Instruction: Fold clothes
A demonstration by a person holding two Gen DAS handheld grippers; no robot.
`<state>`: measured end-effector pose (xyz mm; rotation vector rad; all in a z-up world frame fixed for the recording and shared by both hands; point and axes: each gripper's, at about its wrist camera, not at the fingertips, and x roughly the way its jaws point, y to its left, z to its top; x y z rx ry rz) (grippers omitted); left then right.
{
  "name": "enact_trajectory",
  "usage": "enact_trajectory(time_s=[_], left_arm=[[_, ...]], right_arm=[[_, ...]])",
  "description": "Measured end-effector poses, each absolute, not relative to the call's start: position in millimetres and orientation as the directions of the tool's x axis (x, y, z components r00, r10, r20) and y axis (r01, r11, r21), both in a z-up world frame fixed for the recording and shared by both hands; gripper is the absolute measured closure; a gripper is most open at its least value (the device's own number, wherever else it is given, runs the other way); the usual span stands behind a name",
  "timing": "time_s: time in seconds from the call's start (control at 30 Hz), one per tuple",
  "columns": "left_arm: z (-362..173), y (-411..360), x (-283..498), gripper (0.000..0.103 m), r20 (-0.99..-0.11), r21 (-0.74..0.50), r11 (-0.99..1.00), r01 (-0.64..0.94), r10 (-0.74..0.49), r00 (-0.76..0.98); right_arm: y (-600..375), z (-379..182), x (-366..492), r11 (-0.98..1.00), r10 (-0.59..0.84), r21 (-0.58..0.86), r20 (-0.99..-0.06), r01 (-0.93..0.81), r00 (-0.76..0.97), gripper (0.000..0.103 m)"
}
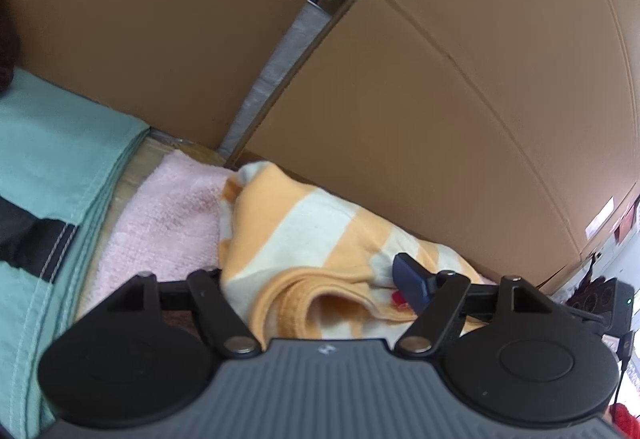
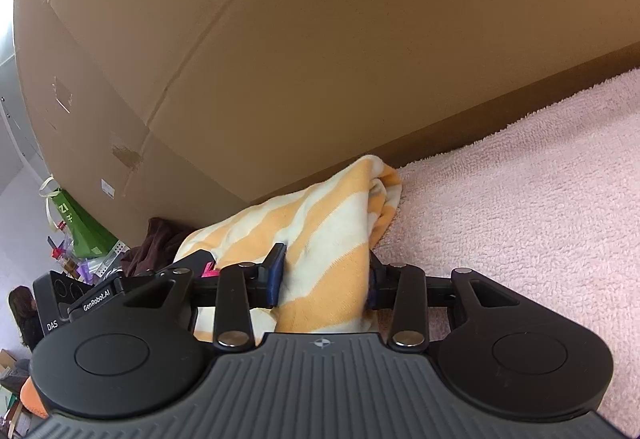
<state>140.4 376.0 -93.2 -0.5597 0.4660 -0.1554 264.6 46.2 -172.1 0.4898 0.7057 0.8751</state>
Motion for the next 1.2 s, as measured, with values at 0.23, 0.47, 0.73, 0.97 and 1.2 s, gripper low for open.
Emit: enact_trajectory(time_s=[0.23, 0.47, 0.73, 0.97, 1.2], left_arm=[[-82, 372, 110, 0.013, -0.433, -0.447, 0.894, 0.032, -0.247, 0.867], [-34, 361, 46, 0.032, -0.256, -0.308, 0.951, 0.024, -0.107, 0.961], [-80, 320, 114, 0.082, -0.425, -0.299, 0.947, -0.119, -0.021, 0.905], [-114, 319, 78, 0.075, -0.382, -0.406, 0.912, -0.061, -0.109, 0.918], [-141, 352, 115, 0.074, -0.352, -0.493, 0.869, -0.029, -0.169, 0.921]], right_arm=[[20, -149, 243, 0.607, 0.792, 0.552, -0.359, -0.572, 0.494, 0.053], [2, -118, 218, 0.654, 0.755, 0.401, -0.309, -0.641, 0.578, 0.075], [72, -122, 220, 0.652, 0.755, 0.301, -0.341, -0.695, 0.56, 0.079], [58, -150, 228, 0.666, 0.738, 0.304, -0.407, -0.682, 0.539, 0.083], [71, -146, 219, 0.676, 0.716, 0.222, -0.423, -0.703, 0.555, 0.082]])
